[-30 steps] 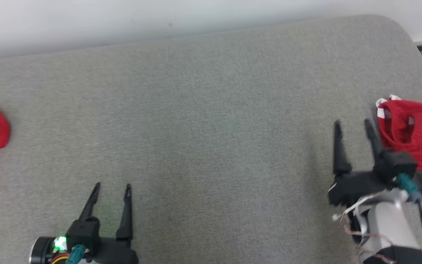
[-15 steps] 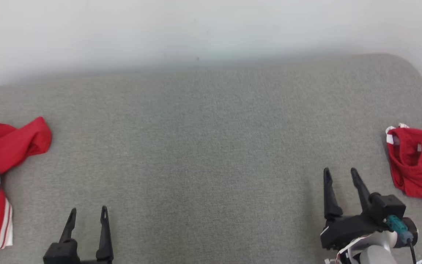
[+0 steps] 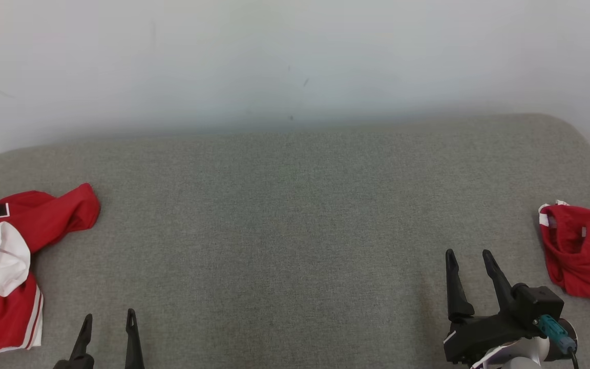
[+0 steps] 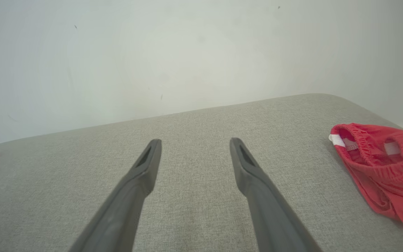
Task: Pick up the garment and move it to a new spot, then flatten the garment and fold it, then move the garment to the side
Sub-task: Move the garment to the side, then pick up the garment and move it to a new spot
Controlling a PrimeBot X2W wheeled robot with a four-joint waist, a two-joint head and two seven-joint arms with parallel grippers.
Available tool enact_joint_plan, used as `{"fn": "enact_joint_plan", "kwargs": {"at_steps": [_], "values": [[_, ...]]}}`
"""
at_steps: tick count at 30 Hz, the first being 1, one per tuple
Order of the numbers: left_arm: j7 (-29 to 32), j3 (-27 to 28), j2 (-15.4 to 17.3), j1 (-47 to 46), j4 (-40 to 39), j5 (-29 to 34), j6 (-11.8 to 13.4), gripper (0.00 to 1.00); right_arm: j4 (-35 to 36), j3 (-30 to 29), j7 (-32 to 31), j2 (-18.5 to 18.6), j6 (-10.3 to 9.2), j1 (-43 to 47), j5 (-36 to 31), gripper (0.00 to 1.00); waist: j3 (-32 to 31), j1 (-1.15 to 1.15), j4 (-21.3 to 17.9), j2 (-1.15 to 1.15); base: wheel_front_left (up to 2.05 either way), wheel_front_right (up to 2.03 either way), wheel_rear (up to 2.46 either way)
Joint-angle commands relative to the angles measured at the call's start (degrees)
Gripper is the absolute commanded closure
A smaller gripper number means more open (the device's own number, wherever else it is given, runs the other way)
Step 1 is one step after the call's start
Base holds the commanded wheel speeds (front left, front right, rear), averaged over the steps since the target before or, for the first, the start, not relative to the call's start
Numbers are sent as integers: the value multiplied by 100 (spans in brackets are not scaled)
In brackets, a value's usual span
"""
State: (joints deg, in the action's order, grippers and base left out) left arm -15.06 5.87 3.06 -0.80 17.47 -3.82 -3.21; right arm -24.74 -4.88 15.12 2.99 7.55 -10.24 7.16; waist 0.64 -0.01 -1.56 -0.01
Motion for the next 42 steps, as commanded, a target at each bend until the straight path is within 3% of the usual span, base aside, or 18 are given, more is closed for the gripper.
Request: {"fn": "enact_joint_plan", "kwargs": {"at_steps": [1, 30, 42], "values": [[-16, 31, -17, 73, -12, -1, -23, 0, 23, 5, 0, -16, -13, 101, 35, 0, -38, 1, 11, 1, 0, 0, 0], [-16, -123, -20, 160, -96, -121, -32, 0, -42, 144, 0, -16, -13, 207, 65, 0, -17, 1, 51, 1, 0, 0, 0], [-16, -101, -19, 128, -57, -261, 71, 0, -84, 397, 0, -17, -13, 248, 101, 0, 96, 1, 901, 1, 0, 0, 0]]}}
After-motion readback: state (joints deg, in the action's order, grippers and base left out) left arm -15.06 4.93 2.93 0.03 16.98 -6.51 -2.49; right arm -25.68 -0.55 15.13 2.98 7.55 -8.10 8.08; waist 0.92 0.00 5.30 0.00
